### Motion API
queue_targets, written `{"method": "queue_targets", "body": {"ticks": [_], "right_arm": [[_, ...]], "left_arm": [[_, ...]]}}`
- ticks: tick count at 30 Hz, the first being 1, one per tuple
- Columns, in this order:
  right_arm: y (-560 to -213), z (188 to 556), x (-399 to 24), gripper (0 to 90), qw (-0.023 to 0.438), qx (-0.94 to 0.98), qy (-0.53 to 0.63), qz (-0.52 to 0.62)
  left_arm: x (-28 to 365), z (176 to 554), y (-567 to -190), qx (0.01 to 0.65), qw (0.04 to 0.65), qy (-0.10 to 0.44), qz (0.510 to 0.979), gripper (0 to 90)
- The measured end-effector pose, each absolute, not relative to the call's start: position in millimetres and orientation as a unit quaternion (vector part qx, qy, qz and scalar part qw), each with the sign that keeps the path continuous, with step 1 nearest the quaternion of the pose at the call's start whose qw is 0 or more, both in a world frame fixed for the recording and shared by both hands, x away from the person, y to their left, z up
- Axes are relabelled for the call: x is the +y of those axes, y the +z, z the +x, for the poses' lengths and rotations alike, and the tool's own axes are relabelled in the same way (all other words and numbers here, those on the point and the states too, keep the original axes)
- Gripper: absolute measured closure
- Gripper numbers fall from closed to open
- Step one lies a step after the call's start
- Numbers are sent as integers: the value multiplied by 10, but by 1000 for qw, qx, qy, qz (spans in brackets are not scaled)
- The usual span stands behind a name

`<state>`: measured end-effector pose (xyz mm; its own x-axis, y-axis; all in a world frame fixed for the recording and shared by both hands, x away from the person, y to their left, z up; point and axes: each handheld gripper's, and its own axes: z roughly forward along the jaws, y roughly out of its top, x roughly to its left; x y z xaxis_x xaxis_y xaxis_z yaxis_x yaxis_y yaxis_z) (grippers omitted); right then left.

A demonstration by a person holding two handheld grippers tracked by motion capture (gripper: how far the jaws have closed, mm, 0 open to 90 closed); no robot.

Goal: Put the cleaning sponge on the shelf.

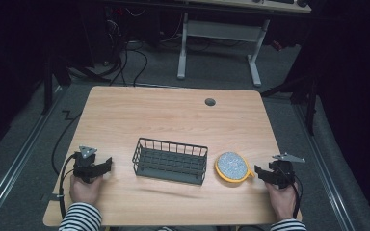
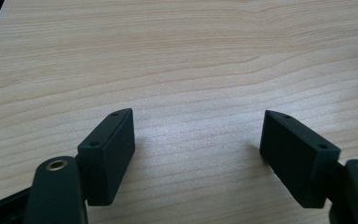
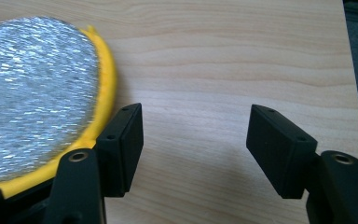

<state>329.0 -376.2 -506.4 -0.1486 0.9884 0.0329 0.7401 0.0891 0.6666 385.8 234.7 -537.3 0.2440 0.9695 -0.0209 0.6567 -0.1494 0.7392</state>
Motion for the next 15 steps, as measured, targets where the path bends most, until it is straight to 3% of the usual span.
{"method": "queue_targets", "body": {"ticks": [15], "right_arm": [[-4829,3331,-3393,390,175,742,294,577]], "left_arm": [[2346,3855,-5371,563,325,240,721,283]]}}
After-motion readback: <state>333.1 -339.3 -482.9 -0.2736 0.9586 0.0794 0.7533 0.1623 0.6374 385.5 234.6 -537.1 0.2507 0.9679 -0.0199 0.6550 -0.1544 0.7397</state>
